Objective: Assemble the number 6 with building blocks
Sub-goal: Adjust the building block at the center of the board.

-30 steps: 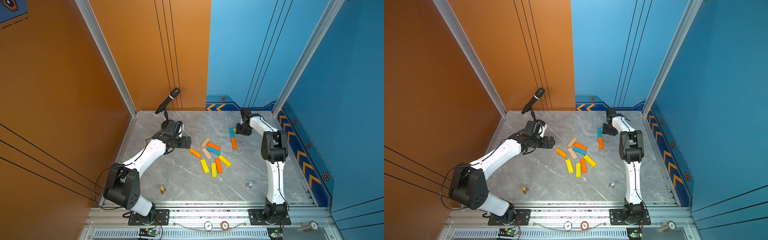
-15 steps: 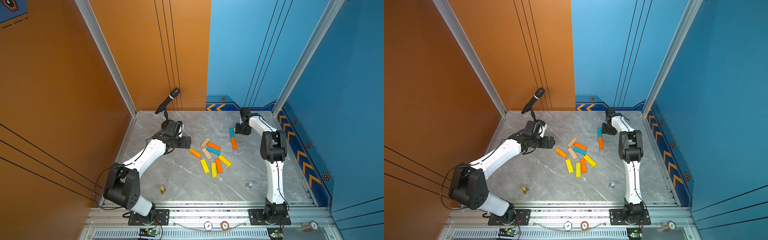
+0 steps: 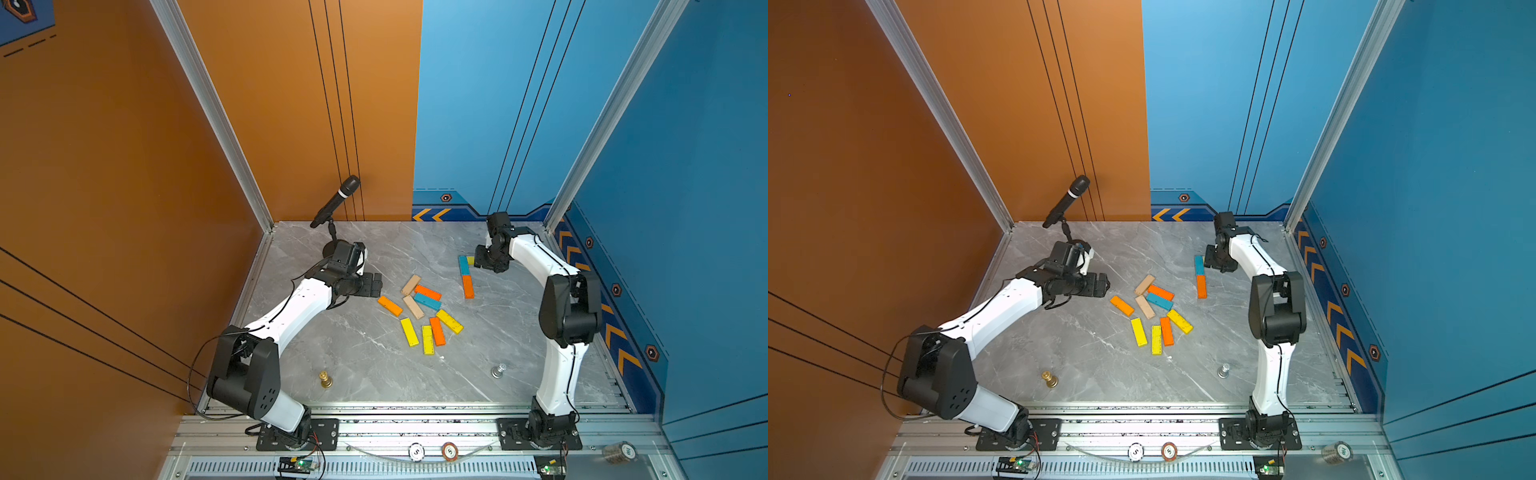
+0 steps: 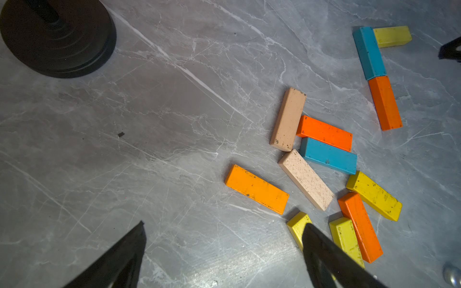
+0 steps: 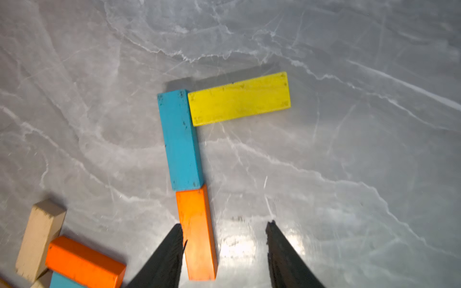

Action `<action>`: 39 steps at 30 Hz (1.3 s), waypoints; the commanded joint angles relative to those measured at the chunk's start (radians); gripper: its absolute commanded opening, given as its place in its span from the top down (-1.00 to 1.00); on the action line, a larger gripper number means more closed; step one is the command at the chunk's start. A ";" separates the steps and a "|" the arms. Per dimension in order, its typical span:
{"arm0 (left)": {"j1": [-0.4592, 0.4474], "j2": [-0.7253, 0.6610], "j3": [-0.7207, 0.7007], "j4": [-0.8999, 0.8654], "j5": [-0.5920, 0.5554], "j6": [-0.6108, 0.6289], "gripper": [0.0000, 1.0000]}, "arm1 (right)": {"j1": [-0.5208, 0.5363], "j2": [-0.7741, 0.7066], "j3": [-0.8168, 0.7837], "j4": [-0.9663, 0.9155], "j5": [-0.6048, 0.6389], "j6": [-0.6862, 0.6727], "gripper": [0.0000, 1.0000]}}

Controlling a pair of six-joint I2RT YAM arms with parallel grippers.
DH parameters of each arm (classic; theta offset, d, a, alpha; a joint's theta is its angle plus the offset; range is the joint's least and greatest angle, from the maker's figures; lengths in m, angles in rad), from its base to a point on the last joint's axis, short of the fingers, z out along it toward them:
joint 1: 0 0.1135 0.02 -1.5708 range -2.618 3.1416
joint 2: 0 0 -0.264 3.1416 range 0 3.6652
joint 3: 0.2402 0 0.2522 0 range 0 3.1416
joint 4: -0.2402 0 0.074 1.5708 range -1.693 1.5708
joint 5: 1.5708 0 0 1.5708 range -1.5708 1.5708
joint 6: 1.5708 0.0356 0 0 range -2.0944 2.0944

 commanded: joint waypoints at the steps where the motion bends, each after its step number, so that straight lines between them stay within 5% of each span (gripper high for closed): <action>1: 0.006 -0.012 0.029 -0.022 0.019 0.005 -0.95 | 0.028 -0.073 -0.097 0.023 0.025 0.036 -0.10; 9: 0.001 -0.017 0.028 -0.022 0.026 -0.001 -0.95 | 0.089 -0.098 -0.184 0.032 0.028 0.030 -0.16; 25: -0.003 -0.019 0.028 -0.022 0.015 0.007 -0.95 | 0.125 0.137 -0.022 -0.025 0.053 -0.033 -0.16; 39: -0.003 -0.027 0.025 -0.023 0.009 0.011 -0.95 | 0.133 0.189 0.021 -0.038 0.079 -0.040 -0.06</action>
